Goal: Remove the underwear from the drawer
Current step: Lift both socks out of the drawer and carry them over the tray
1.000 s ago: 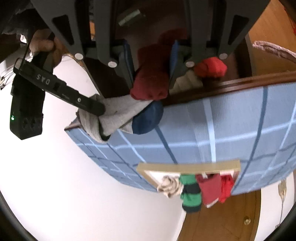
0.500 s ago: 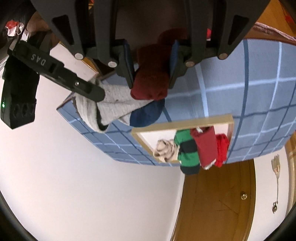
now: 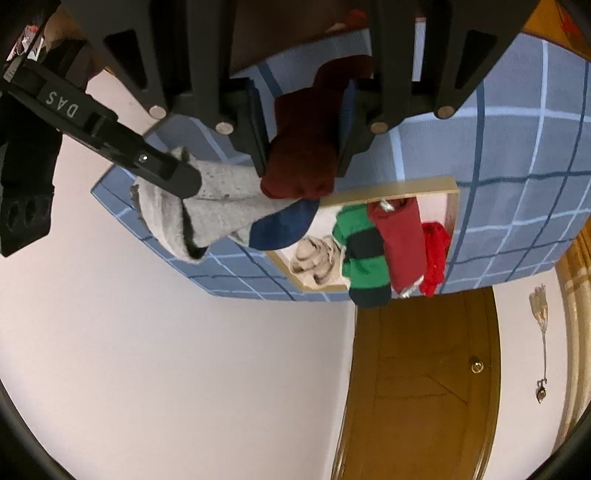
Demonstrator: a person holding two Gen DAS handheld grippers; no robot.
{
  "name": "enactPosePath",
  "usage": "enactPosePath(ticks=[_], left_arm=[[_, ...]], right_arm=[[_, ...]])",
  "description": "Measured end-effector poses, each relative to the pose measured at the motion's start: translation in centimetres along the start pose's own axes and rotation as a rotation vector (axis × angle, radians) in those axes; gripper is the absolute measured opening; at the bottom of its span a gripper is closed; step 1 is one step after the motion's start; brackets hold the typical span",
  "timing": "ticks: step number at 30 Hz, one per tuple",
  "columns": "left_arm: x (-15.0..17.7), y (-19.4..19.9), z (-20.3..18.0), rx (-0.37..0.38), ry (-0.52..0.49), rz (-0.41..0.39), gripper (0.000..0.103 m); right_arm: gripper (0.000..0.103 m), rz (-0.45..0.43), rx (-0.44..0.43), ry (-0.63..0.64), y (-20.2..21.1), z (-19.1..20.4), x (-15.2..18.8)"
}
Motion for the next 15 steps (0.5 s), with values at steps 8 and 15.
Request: enactPosePath(ticks=[8,15], left_arm=[[-1.6,-1.2,0.1,-0.012,0.006,-0.023,0.033],[-2.9,-2.2,-0.3,-0.020,-0.003,-0.041,0.033]], right_arm=[[0.024,-0.037,0.000,-0.009,-0.7,-0.1,-1.6],[0.024,-0.065,0.017,-0.003,-1.0,-0.3,-2.6]])
Point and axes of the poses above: each gripper's, at about its wrist camera, not at the fingertips, and y roughly against the way its jaws point, z to its left, x to its underside, the point moved 4 cm from there along -y, roughly the way its jaws point, and after that the axes turned 2 degrees about y, right-handed, at the moved point
